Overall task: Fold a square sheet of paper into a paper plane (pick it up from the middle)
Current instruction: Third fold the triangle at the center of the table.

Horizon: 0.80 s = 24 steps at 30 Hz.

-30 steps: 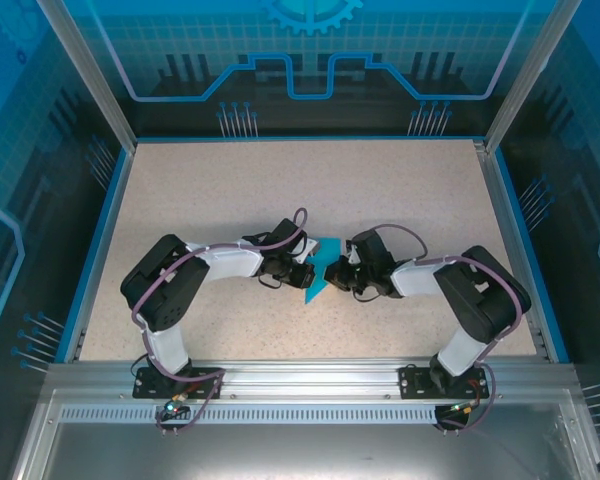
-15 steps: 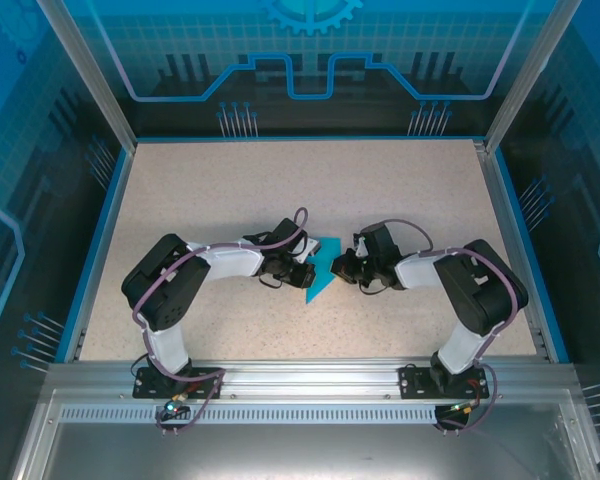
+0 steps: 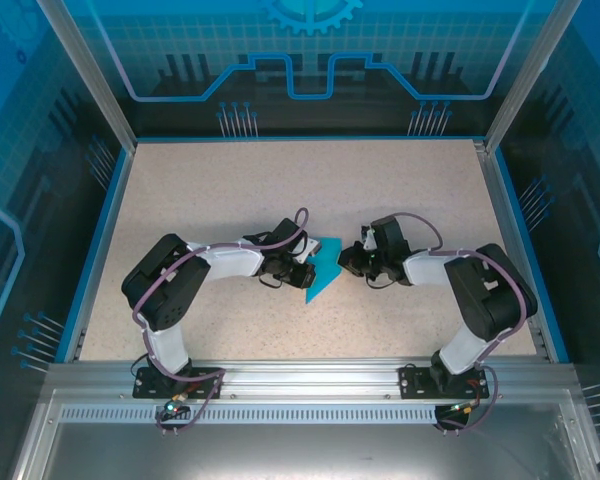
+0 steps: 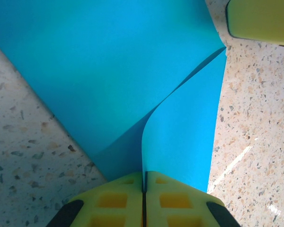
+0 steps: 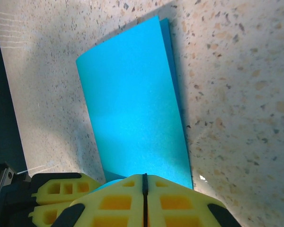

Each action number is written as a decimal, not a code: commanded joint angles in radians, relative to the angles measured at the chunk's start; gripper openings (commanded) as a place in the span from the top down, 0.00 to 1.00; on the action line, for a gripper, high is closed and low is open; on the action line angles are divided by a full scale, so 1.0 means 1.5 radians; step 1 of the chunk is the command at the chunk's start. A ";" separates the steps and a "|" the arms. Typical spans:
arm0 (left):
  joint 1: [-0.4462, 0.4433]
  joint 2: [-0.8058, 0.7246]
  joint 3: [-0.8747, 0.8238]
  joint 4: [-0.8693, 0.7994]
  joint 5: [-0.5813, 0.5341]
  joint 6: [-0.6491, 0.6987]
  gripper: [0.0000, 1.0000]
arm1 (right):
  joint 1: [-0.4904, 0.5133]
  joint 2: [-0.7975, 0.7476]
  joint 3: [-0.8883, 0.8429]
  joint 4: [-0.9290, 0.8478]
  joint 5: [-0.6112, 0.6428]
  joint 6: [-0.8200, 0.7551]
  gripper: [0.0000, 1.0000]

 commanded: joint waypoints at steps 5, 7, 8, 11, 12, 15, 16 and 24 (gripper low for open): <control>-0.002 0.051 -0.024 -0.055 -0.023 0.013 0.92 | 0.001 0.056 0.000 0.016 -0.015 0.000 0.92; -0.002 0.051 -0.024 -0.056 -0.023 0.013 0.92 | 0.000 0.059 -0.002 0.008 0.006 -0.001 0.92; -0.002 0.050 -0.025 -0.056 -0.023 0.013 0.92 | 0.000 0.057 -0.002 0.008 0.004 -0.004 0.92; -0.002 0.047 -0.025 -0.057 -0.023 0.012 0.90 | 0.002 0.030 0.005 -0.024 -0.001 -0.012 0.91; -0.002 0.046 -0.024 -0.057 -0.021 0.011 0.89 | 0.002 0.014 0.008 -0.036 0.002 -0.018 0.91; -0.002 0.037 -0.016 -0.063 -0.017 0.002 0.84 | 0.001 -0.034 0.020 -0.083 0.016 -0.035 0.89; -0.002 0.030 -0.014 -0.065 -0.013 -0.001 0.83 | 0.001 -0.048 0.021 -0.099 0.021 -0.041 0.89; -0.002 -0.068 0.005 -0.088 -0.020 -0.034 0.57 | -0.007 -0.106 -0.016 -0.121 0.027 -0.050 0.81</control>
